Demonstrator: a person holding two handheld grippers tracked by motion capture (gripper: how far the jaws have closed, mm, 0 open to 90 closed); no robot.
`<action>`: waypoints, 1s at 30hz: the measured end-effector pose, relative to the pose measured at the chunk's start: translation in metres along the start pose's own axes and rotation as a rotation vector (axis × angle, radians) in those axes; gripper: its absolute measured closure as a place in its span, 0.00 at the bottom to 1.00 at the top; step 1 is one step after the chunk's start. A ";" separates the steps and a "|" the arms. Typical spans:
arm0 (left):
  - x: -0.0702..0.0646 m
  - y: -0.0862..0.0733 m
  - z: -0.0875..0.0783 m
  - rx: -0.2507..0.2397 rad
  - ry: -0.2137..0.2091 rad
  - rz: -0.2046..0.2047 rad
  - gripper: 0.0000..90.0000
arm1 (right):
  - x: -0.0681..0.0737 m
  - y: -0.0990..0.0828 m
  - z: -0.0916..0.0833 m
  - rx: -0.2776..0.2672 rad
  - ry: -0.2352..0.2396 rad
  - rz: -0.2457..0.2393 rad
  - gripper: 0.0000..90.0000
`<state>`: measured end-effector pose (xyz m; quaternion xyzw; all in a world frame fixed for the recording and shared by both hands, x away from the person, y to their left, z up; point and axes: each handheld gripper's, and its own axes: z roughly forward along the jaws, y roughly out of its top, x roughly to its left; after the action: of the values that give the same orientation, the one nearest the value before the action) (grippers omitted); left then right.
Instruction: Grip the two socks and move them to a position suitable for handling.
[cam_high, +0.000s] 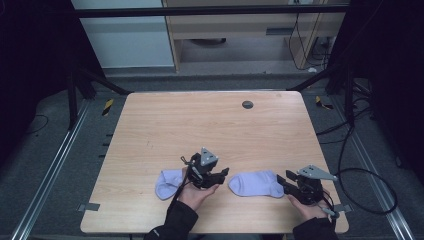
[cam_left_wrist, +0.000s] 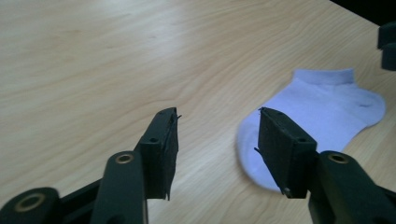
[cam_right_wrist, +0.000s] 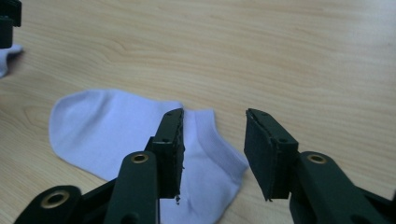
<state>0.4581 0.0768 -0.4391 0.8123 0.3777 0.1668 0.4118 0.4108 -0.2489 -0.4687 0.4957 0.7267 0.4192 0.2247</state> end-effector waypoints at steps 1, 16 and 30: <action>0.009 0.000 -0.011 -0.001 0.018 0.017 0.47 | 0.002 0.003 0.000 -0.009 0.004 -0.005 0.62; 0.073 -0.033 -0.077 -0.029 0.148 -0.056 0.42 | 0.032 0.031 0.021 -0.017 0.086 -0.063 0.60; 0.114 -0.086 -0.119 -0.032 0.240 -0.158 0.44 | 0.109 0.064 0.059 -0.004 0.242 -0.158 0.62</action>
<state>0.4228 0.2591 -0.4403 0.7477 0.4842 0.2360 0.3884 0.4443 -0.1174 -0.4377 0.3824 0.7843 0.4584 0.1688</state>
